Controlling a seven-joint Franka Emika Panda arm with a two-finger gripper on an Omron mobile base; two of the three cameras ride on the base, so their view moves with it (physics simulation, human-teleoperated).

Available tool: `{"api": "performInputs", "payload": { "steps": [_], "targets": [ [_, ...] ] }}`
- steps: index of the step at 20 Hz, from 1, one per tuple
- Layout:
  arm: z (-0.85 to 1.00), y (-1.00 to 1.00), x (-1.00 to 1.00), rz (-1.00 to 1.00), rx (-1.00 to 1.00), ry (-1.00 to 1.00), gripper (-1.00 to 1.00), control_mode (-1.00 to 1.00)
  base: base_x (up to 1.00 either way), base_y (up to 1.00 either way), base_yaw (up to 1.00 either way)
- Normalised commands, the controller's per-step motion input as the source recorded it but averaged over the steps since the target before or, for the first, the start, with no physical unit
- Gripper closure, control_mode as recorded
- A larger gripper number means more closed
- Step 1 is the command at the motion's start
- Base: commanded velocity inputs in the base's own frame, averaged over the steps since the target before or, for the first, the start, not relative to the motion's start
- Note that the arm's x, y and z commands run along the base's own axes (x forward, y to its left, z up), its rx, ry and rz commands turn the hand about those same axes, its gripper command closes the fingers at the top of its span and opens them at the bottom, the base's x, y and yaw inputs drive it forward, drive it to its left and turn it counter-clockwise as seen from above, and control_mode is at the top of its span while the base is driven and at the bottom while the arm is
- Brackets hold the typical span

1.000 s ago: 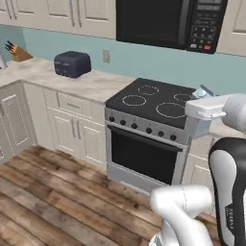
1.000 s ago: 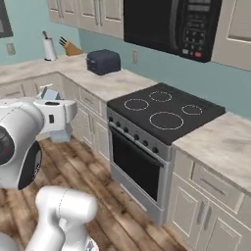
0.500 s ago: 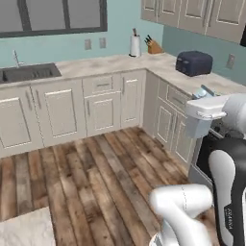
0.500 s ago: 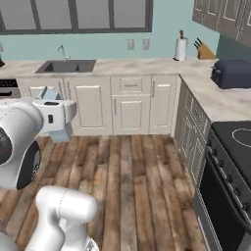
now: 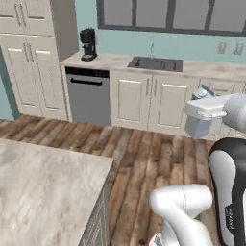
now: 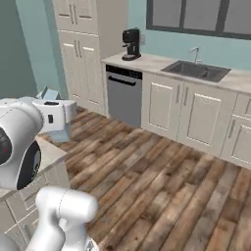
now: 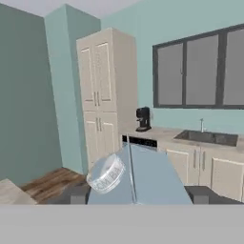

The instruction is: Take out the milk from the fridge and place it on the tray on the counter. Then take the sugar cube near the tray and place it in the tray.

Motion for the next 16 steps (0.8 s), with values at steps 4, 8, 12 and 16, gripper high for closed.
{"api": "performInputs", "payload": {
  "steps": [4,8,12,16],
  "targets": [
    [0.00,0.00,0.00,0.00,0.00,0.00,1.00,1.00,0.06,0.00,0.99],
    [0.00,0.00,0.00,0.00,0.00,0.00,1.00,1.00,0.04,0.00,1.00],
    [0.00,0.00,0.00,0.00,0.00,0.00,1.00,1.00,0.03,0.04,0.98],
    [0.00,0.00,0.00,0.00,0.00,0.00,1.00,1.00,0.00,0.84,0.74]
  ]
}}
